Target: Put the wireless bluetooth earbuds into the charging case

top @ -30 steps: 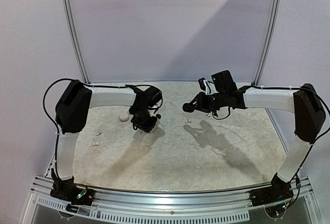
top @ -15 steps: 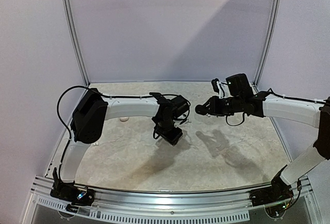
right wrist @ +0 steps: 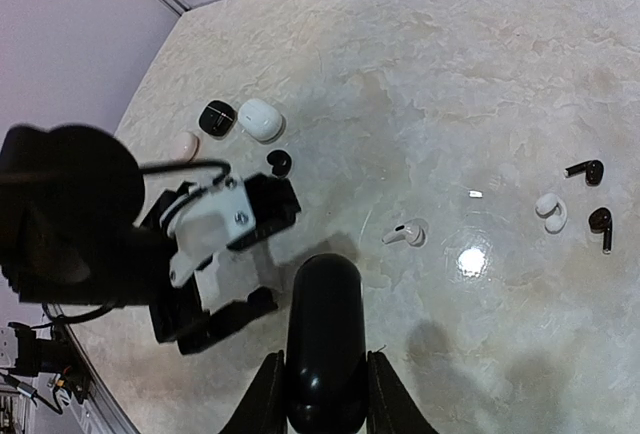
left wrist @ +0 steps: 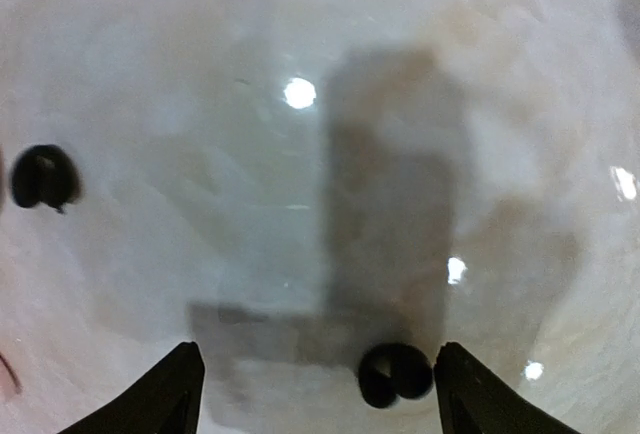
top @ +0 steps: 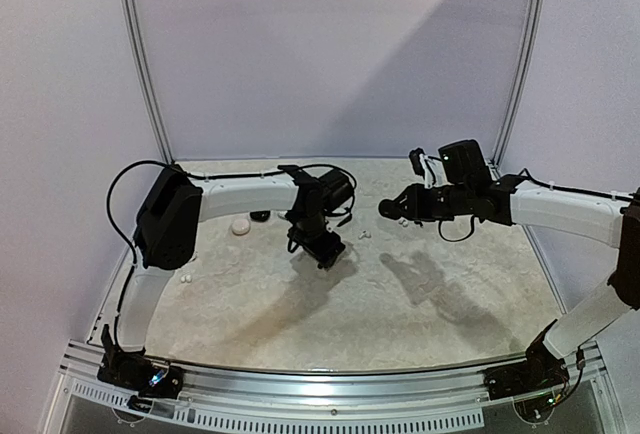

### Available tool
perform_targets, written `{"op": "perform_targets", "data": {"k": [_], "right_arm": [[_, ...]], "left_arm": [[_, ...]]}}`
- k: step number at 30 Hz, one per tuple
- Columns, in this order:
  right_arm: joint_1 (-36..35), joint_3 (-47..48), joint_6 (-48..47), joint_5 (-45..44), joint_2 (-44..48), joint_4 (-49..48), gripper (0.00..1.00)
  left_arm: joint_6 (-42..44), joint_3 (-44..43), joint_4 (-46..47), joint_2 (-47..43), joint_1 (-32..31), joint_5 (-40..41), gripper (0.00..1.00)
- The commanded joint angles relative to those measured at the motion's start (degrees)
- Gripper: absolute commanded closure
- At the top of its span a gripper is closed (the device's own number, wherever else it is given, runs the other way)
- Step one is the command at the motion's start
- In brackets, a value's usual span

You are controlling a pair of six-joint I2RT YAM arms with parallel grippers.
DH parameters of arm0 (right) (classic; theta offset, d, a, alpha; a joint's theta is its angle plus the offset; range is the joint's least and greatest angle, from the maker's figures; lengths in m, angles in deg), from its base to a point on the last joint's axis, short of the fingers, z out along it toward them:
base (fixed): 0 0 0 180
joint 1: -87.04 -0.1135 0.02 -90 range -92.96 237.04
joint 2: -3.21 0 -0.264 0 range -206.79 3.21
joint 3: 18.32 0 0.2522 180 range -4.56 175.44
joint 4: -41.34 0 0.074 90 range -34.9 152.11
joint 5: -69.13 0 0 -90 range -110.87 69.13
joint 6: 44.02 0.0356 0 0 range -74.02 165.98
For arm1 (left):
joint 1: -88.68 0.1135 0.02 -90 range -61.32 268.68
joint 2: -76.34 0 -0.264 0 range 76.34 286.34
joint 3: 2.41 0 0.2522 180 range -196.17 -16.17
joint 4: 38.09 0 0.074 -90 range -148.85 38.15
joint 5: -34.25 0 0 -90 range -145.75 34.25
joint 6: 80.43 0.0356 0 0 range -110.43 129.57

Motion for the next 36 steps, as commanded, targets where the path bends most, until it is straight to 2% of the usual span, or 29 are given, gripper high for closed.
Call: {"op": "perform_targets", "data": {"k": [1,6,11,17,23,30,36], "right_arm": [[-0.13,2.22,-1.26,-0.85,-1.45,0.78,1.00],[-0.09,2.92,-1.45,-0.78,-2.63,1.36,1.00],[-0.10,3.85,-1.57,-0.80,-3.64,1.74,1.00],[-0.07,4.30,-1.86,-0.72,-4.44,2.26,1.00],[-0.06,4.64,-2.08,-0.67,-5.00,2.79,1.00],[-0.01,4.60,-1.99,-0.73,-5.27,2.83,1.00],[-0.04,4.30,-2.08,-1.13,-4.74,3.10,1.00]], "left_arm": [[1.49,-3.76,4.66,-0.49,5.66,2.71,0.19],[5.49,-6.24,7.30,0.98,6.88,6.40,0.18],[4.12,-10.61,5.91,5.05,9.02,4.42,0.19],[3.81,-15.08,4.45,9.64,10.42,3.99,0.29],[3.08,-15.23,3.74,11.70,10.43,1.97,0.34],[1.57,-14.08,3.43,12.65,10.43,-0.15,0.53],[-1.37,-12.90,1.58,11.88,10.42,-2.89,0.60]]}}
